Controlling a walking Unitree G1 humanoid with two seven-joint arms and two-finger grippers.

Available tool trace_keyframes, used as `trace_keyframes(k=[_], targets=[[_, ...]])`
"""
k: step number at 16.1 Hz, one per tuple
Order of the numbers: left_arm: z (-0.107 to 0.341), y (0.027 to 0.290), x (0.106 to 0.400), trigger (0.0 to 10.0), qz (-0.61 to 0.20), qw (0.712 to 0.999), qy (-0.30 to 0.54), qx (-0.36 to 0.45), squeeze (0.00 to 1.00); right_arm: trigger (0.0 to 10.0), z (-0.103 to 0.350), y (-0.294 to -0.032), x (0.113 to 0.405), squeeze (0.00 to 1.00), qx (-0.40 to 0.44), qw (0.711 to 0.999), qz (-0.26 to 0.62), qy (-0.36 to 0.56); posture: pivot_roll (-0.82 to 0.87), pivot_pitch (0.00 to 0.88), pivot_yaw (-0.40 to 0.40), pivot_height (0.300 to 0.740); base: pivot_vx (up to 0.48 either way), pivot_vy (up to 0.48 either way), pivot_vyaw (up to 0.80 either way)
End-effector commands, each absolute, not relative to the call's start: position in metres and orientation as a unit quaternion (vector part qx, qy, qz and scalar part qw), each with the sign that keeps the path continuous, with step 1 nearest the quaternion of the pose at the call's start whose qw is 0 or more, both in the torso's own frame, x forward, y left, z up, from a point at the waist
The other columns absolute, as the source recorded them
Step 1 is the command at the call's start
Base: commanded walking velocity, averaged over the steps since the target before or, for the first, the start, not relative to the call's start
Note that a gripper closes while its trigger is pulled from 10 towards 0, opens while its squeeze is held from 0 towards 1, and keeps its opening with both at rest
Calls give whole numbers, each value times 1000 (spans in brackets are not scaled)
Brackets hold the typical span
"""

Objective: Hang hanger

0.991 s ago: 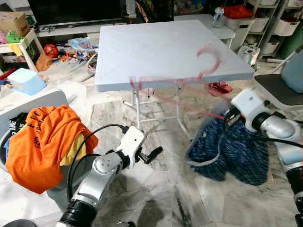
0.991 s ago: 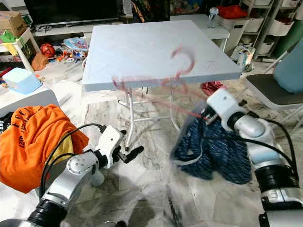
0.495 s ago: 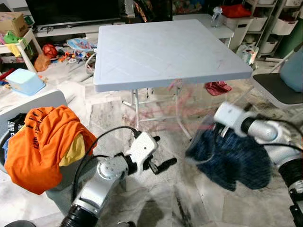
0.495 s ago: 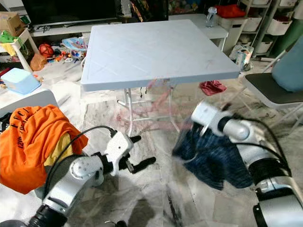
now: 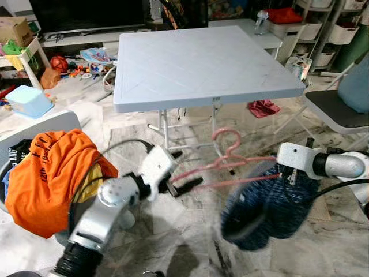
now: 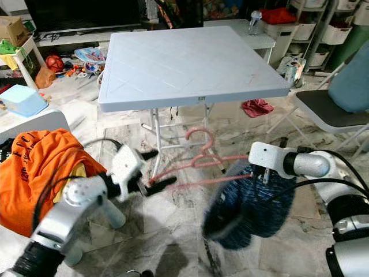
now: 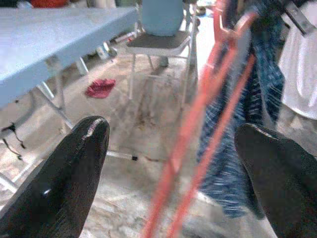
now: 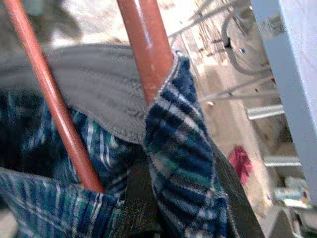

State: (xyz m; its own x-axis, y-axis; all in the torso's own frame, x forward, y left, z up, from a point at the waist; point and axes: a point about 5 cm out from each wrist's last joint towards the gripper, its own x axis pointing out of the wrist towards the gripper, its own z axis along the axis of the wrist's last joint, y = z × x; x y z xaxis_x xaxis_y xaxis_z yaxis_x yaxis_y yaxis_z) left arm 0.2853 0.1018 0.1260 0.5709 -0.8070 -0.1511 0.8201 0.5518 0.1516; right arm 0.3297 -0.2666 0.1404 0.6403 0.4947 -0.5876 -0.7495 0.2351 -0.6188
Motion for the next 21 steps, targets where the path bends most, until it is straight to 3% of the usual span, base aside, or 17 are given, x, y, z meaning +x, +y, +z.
trace_keyframes(k=[1,3,12,21], targets=[[126,109,291,10000,-465,879,33,99,0,10000,157,-258,333,0,-444,775,439,102,-118,0,24,740,0,0,0],[122,109,290,0,-491,866,37,88,0,10000,158,-251,328,0,-421,758,489,97,-122,0,27,740,0,0,0],[113,94,286,0,-581,806,70,82,0,10000,170,-249,327,0,-418,737,525,85,-139,0,32,740,0,0,0],[114,100,293,0,-578,801,67,139,0,10000,166,-242,328,0,-439,716,536,85,-134,0,29,740,0,0,0]])
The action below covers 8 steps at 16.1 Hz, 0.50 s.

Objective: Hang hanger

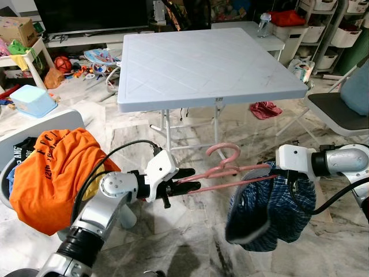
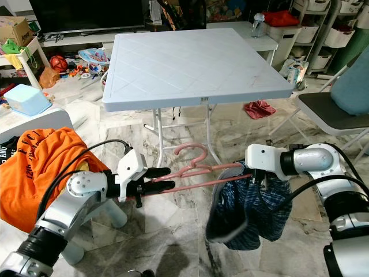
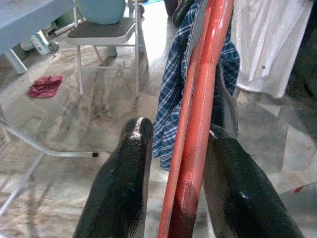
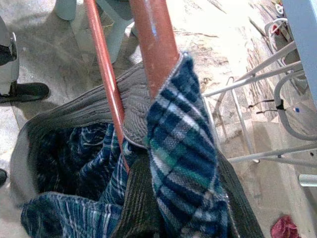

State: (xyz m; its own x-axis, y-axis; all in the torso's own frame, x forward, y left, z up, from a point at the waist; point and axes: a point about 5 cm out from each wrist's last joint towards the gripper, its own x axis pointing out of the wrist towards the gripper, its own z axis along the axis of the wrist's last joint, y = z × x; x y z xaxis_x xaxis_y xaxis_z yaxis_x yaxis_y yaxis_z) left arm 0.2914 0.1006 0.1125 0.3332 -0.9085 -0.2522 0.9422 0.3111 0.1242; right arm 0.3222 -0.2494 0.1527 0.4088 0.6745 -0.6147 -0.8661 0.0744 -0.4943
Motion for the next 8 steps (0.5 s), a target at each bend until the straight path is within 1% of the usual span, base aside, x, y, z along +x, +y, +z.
trace_keyframes(k=[1,5,8], targets=[[114,100,294,0,-578,801,67,145,0,10000,165,-241,328,0,-442,714,537,85,-136,0,30,740,0,0,0],[114,99,297,0,-583,794,70,159,0,10000,164,-240,328,0,-455,705,537,88,-140,0,31,740,0,0,0],[112,100,298,0,-583,792,76,163,0,10000,165,-239,329,0,-458,703,537,86,-140,0,30,740,0,0,0]])
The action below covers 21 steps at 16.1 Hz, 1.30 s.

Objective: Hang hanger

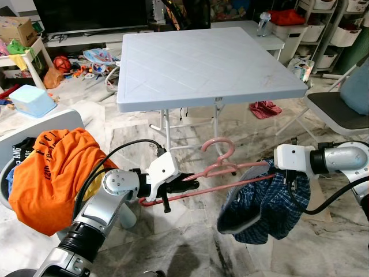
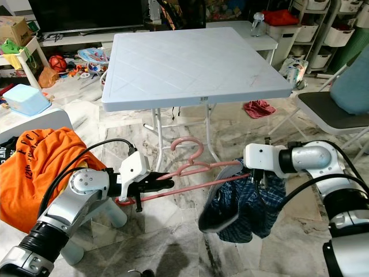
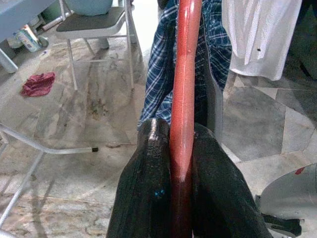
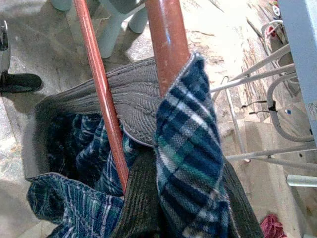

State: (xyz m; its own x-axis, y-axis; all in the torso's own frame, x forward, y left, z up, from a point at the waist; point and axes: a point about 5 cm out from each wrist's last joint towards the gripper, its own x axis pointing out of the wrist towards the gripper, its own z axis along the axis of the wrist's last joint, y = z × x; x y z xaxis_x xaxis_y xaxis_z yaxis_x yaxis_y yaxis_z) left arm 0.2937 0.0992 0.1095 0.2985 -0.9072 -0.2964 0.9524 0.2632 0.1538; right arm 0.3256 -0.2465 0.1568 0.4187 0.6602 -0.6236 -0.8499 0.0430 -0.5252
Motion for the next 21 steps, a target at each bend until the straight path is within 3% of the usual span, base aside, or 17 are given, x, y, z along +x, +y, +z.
trace_keyframes(k=[1,4,5,6,7,9,10,11,13,17,20,21], targets=[[110,101,298,0,-582,793,79,162,0,10000,164,-237,330,0,-458,703,538,84,-140,0,29,740,0,0,0],[108,101,299,0,-575,799,79,157,0,10000,162,-237,337,0,-476,715,504,93,-139,0,28,740,0,0,0],[106,101,299,0,-568,805,79,151,0,10000,162,-234,340,0,-459,731,496,91,-139,0,28,740,0,0,0],[106,101,299,0,-564,809,77,149,0,10000,164,-230,342,761,-448,740,494,85,-138,0,25,740,0,0,0],[106,101,300,0,-556,816,72,141,0,10000,164,-227,343,1000,-436,741,503,88,-136,0,21,740,0,0,0],[104,103,300,0,-543,827,69,129,0,10000,162,-222,344,1000,-455,725,509,89,-131,0,20,740,0,0,0],[102,106,301,0,-530,836,69,123,0,10000,164,-221,349,1000,-510,699,492,90,-131,0,20,740,0,0,0],[101,107,302,0,-520,843,67,118,0,10000,169,-219,353,1000,-538,694,471,80,-131,0,20,740,0,0,0],[101,108,304,0,-504,854,63,111,0,10000,181,-213,363,1000,-548,715,432,50,-135,0,18,740,0,0,0],[95,107,303,0,-485,866,62,106,0,10000,192,-206,375,1000,-576,727,373,11,-129,0,22,740,0,0,0],[95,106,307,0,-465,878,57,102,0,10000,200,-204,383,1000,-580,752,313,-13,-130,0,24,740,0,0,0],[94,104,310,0,-451,886,56,88,0,10000,197,-206,385,1000,-565,775,283,-13,-136,0,27,740,0,0,0]])
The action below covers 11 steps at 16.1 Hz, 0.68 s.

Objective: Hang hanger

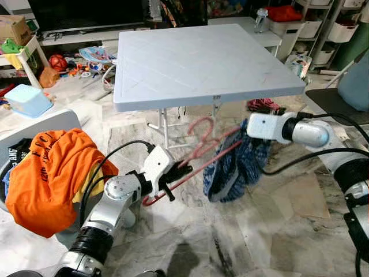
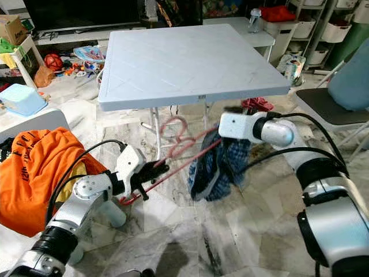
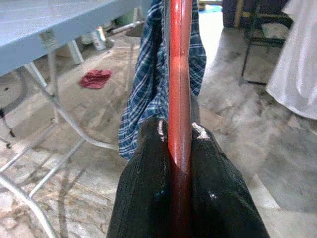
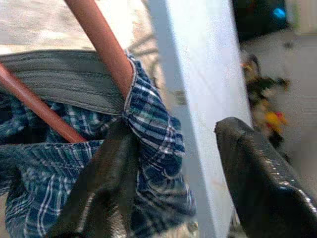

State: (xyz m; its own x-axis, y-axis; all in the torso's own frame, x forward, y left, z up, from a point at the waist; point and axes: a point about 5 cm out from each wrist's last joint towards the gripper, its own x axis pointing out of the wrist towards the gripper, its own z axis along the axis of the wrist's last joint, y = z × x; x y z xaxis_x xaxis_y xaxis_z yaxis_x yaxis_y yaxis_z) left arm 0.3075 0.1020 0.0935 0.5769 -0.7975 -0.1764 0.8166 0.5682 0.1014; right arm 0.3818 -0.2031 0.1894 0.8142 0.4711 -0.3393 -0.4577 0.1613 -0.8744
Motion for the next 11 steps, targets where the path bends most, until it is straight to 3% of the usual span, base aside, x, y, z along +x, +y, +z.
trace_keyframes(k=[1,7,11], targets=[[94,103,310,0,-449,887,56,88,0,10000,195,-205,385,1000,-560,781,277,-13,-136,0,28,740,0,0,0],[96,109,323,0,-397,913,55,75,0,10000,170,-208,387,1000,-459,865,201,24,-132,0,29,740,0,0,0],[103,109,329,0,-373,925,45,61,0,10000,148,-208,383,1000,-382,899,201,79,-132,0,21,740,0,0,0]])
